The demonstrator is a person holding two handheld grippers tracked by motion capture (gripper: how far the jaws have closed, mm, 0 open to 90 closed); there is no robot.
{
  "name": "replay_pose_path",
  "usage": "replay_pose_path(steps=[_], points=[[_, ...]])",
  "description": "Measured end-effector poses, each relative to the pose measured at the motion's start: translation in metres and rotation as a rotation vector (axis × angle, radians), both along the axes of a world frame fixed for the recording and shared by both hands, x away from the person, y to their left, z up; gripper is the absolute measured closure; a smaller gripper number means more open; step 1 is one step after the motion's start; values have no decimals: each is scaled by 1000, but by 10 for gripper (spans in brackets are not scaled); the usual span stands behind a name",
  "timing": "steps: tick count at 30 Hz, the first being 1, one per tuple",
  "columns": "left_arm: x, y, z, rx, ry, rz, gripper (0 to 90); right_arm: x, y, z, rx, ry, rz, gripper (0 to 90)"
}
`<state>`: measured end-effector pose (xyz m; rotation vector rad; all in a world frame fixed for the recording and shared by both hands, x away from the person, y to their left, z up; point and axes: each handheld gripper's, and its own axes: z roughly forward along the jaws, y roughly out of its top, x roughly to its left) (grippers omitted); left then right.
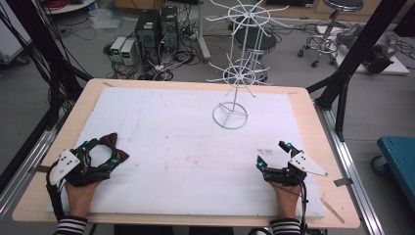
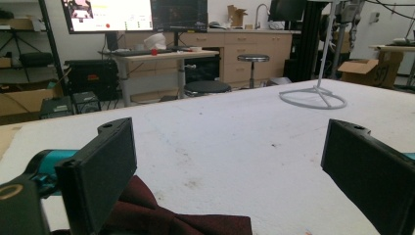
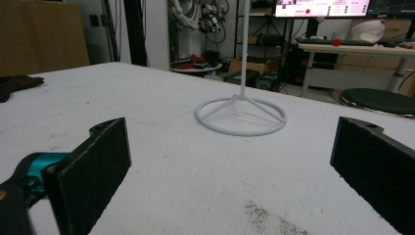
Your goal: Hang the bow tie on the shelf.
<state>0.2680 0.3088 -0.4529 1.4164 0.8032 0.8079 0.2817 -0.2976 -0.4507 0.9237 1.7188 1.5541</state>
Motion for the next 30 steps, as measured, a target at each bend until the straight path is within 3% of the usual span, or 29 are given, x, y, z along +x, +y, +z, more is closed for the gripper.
replay_pose_path(steps=[18, 24, 30], points=[[0, 2, 1, -4, 21, -8, 67, 0, 1, 0, -4, 1, -1, 8], [0, 6, 11, 24, 41, -11, 66, 0, 1, 0, -5, 0, -1, 8], [5, 10, 27, 96, 71, -51, 67, 0, 1, 0, -6, -1, -1, 8]])
